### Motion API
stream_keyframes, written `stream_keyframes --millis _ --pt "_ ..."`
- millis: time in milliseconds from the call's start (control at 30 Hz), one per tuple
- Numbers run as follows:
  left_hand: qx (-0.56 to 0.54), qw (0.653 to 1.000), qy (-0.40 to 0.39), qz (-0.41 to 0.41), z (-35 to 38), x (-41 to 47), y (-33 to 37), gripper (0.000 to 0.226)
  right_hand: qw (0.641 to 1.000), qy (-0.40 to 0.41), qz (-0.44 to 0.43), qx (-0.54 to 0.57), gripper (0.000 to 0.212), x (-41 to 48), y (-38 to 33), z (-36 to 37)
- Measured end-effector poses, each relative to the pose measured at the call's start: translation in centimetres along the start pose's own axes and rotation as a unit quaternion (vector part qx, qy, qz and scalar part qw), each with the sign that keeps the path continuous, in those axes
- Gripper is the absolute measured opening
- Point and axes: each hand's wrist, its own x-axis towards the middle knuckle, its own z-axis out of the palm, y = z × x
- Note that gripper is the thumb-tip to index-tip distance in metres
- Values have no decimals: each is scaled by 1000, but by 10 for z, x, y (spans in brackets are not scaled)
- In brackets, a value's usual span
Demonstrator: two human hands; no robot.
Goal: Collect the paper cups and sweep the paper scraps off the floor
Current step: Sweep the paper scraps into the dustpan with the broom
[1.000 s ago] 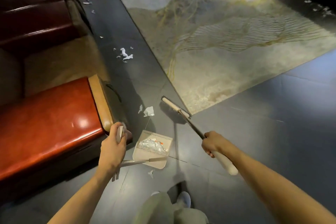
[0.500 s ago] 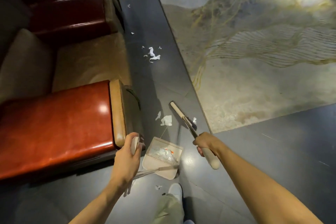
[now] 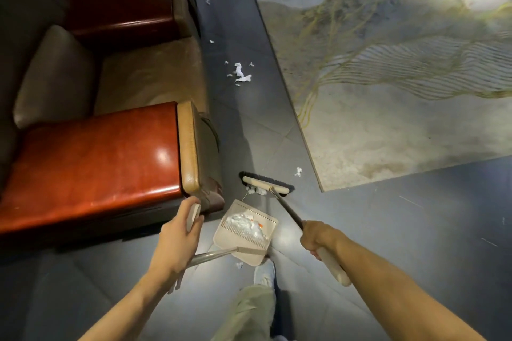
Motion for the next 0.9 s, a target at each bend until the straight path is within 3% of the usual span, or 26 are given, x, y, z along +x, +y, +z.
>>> stream_keyframes --millis 233,500,900 --pt "-9 999 35 -28 -33 -116 -50 21 999 -35 0 -31 46 -72 50 86" --pt "3 999 13 -53 -79 -208 -126 28 997 -60 -23 -48 48 -147 69 187" --pt "34 997 -74 -18 -108 -277 -208 32 999 14 -2 51 45 -215 74 306"
